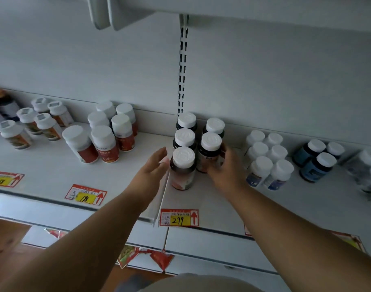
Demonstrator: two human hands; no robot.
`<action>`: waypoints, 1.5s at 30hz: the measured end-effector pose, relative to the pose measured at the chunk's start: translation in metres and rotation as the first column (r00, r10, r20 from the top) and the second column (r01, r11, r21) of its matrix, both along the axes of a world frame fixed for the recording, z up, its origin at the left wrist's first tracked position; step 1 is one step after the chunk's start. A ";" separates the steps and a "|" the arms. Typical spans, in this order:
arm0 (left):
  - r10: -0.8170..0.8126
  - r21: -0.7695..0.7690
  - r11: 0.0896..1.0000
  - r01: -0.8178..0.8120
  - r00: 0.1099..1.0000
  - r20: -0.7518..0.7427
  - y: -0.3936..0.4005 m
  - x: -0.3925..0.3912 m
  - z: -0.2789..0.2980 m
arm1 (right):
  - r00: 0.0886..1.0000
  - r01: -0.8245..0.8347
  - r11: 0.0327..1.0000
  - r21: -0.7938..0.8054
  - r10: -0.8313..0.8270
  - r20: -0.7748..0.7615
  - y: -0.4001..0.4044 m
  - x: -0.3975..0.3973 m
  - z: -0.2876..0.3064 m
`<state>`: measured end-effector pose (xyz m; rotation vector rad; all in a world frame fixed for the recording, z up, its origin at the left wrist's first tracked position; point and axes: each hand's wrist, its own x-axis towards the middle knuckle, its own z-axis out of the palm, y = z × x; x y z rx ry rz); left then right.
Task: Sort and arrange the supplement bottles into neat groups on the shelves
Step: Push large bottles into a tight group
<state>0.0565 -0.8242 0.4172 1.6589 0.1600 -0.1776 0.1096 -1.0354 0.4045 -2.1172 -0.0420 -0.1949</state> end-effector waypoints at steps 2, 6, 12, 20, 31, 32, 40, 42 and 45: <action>0.055 -0.086 0.994 -0.062 0.995 -0.086 0.006 0.015 -0.004 | 0.996 -0.079 0.989 0.123 0.083 -0.034 -0.001 0.004 -0.002; -0.055 -0.151 0.988 0.035 0.990 -0.132 0.008 0.062 -0.005 | 0.983 -0.153 0.973 0.171 0.167 -0.070 0.000 0.016 0.002; -0.193 -0.253 0.954 0.162 0.976 -0.104 0.007 0.080 0.001 | 0.971 -0.202 0.961 0.190 0.222 -0.091 0.002 0.019 0.007; -0.304 -0.069 0.951 0.303 0.952 -0.016 0.012 0.092 0.003 | 0.975 -0.177 0.976 0.129 0.191 -0.113 -0.003 0.021 0.006; -0.310 0.028 0.951 0.309 0.950 0.032 0.016 0.095 -0.001 | 0.978 -0.173 0.970 0.170 0.189 -0.083 0.004 0.022 0.004; -0.300 0.036 0.954 0.299 0.953 0.033 0.016 0.094 -0.001 | 0.978 -0.175 0.971 0.166 0.191 -0.088 0.004 0.021 0.004; -0.098 0.246 0.965 0.089 0.995 0.024 0.022 0.068 -0.016 | 0.976 0.126 0.992 0.028 -0.119 -0.182 0.015 -0.007 0.010; -0.118 0.360 0.929 0.082 0.990 0.078 0.028 0.051 -0.015 | 0.956 0.269 0.961 -0.061 -0.274 -0.102 0.025 -0.030 0.011; -0.220 0.434 0.887 0.154 0.970 0.105 0.029 0.031 -0.010 | 0.977 0.198 0.978 -0.062 -0.202 -0.071 0.049 -0.055 0.008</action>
